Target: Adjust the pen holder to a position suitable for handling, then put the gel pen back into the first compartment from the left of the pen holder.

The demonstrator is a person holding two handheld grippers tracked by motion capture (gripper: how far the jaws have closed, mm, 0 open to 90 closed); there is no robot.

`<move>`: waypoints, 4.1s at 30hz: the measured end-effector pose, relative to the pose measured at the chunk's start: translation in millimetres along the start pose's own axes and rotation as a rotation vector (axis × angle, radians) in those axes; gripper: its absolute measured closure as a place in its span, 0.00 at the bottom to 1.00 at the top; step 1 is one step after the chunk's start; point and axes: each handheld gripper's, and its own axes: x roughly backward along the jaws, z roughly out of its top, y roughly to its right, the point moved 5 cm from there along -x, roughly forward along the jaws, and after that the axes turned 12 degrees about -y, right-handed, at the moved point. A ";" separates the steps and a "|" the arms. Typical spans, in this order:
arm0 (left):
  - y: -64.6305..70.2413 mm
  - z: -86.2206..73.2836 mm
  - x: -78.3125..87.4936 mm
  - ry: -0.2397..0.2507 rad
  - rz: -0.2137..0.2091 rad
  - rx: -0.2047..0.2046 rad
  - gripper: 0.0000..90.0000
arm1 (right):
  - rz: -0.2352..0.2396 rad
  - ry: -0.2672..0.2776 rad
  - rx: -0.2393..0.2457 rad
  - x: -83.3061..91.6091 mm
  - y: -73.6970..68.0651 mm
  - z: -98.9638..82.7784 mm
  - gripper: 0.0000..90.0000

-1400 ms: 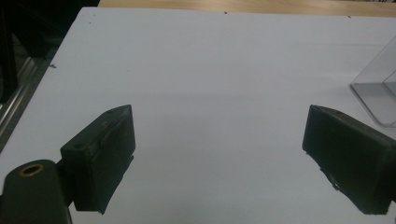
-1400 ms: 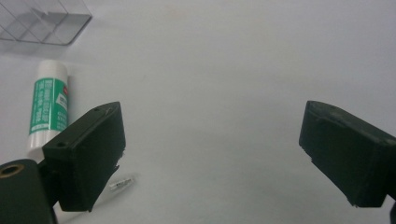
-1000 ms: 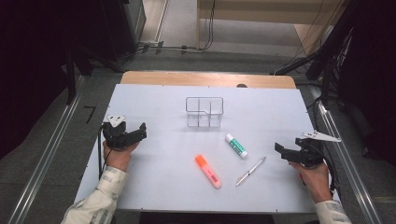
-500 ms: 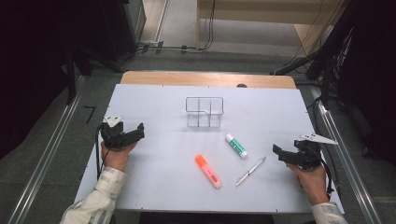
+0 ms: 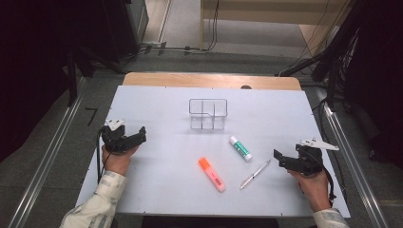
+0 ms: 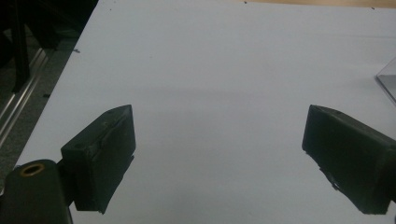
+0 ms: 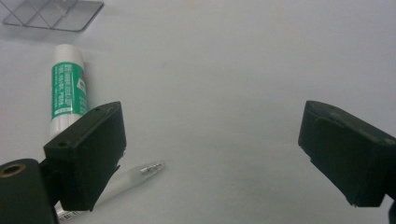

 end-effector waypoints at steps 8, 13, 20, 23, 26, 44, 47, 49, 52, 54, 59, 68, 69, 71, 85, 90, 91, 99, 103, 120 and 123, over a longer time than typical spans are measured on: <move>-0.2 0.1 -0.1 -0.001 0.002 0.001 0.11 | 0.006 -0.015 0.000 -0.5 -4.2 -4.1 0.07; -0.2 0.4 0.1 0.002 0.004 0.005 0.11 | 0.002 -0.014 0.000 1.0 -7.6 -6.4 0.07; 0.6 0.1 0.3 0.002 0.003 0.000 0.11 | 0.009 -0.014 0.007 2.9 -14.8 -10.2 0.07; -0.1 -0.1 0.2 0.000 0.004 0.000 0.11 | 0.008 -0.013 0.004 3.4 -17.0 -11.1 0.07; -0.5 0.2 0.5 0.003 0.005 0.005 0.11 | 0.007 -0.015 0.008 3.7 -19.9 -12.8 0.07; -0.6 0.4 -0.9 -0.001 0.001 0.002 0.11 | -0.013 0.004 0.018 6.4 -35.1 -18.8 0.07; -0.7 0.3 -0.9 -0.001 0.001 0.002 0.11 | -0.015 -0.001 0.021 5.1 -36.8 -19.5 0.07; -0.8 0.2 -1.0 -0.002 0.001 0.001 0.11 | -0.012 -0.002 0.018 5.2 -38.0 -20.0 0.07; -0.8 -0.2 -1.0 -0.003 0.001 0.002 0.11 | -0.012 0.000 0.017 5.3 -39.4 -20.2 0.07; -1.1 -0.3 -1.2 -0.004 0.001 0.003 0.11 | -0.014 0.000 0.019 5.2 -39.6 -20.2 0.07; -1.4 -0.6 -1.0 -0.004 0.002 0.006 0.11 | -0.017 -0.004 0.014 4.7 -39.7 -20.5 0.07; 0.3 -0.3 -0.9 -0.005 0.004 0.003 0.11 | -0.024 -0.006 0.009 3.4 -41.3 -22.2 0.07; 0.6 -0.4 -1.3 -0.007 0.003 -0.001 0.11 | -0.026 -0.007 0.005 3.4 -41.6 -22.5 0.07; 1.4 -0.7 -2.4 -0.010 0.005 -0.003 0.11 | -0.027 -0.007 -0.003 3.5 -42.0 -23.0 0.07; -0.7 -0.8 -1.9 -0.006 -0.003 -0.004 0.12 | -0.075 -0.019 -0.014 -4.1 -47.7 -24.0 0.08; -2.1 -0.7 -0.6 0.000 -0.006 0.001 0.12 | -0.083 -0.015 -0.019 -5.7 -51.8 -24.2 0.08; -2.6 -0.6 -0.3 0.000 -0.007 0.002 0.12 | -0.089 -0.019 -0.019 -6.5 -53.1 -24.6 0.08; -1.5 -0.4 -1.2 0.000 -0.015 -0.002 0.12 | -0.125 -0.024 -0.033 -12.9 -60.7 -27.6 0.14; -1.1 -0.1 -1.3 0.000 -0.019 -0.003 0.12 | -0.135 -0.036 -0.046 -16.5 -62.1 -28.7 0.14; -1.0 0.4 -0.9 0.003 -0.023 -0.005 0.12 | -0.163 -0.054 -0.069 -27.4 -75.9 -34.8 0.22; -1.0 0.4 -0.9 0.002 -0.023 -0.005 0.12 | -0.164 -0.067 -0.068 -29.9 -78.1 -36.5 0.23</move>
